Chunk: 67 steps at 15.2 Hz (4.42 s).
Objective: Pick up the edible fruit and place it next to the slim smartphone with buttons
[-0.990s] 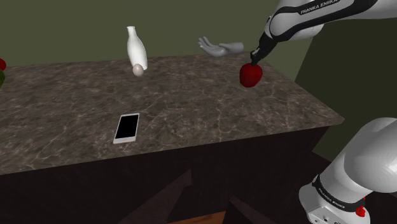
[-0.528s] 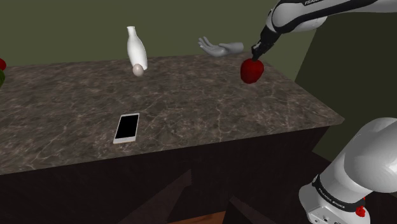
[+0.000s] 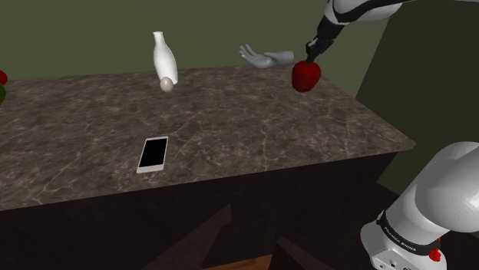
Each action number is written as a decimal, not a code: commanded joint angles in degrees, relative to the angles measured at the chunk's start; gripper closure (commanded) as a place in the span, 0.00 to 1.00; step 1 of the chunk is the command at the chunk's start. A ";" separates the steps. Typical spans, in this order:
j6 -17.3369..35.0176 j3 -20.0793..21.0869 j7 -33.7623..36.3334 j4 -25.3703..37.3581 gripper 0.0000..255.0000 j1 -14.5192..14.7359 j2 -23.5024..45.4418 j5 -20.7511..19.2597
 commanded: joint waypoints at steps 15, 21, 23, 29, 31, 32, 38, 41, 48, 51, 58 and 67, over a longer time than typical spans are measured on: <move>-12.27 0.50 -0.12 12.87 1.00 0.39 0.63 0.53; -16.91 0.53 -0.29 18.60 1.00 0.60 1.73 0.91; -18.48 0.52 -0.36 20.63 1.00 0.66 2.21 1.06; -19.25 4.61 5.42 21.64 1.00 2.17 2.70 -0.01; -19.30 6.57 8.28 21.96 1.00 2.95 3.15 -0.53; -19.34 7.55 9.69 22.22 1.00 3.34 3.47 -0.78; -20.04 13.06 18.01 25.29 1.00 5.85 6.57 -2.40; -20.71 15.67 22.06 27.81 1.00 7.16 8.89 -3.35; -23.39 21.15 31.18 36.58 1.00 10.72 16.38 -6.36; -25.20 23.21 34.87 41.82 1.00 12.56 20.58 -8.07; -31.90 26.78 42.30 59.46 1.00 18.49 33.59 -13.12; -32.57 27.59 46.31 66.12 1.00 22.46 40.80 -15.89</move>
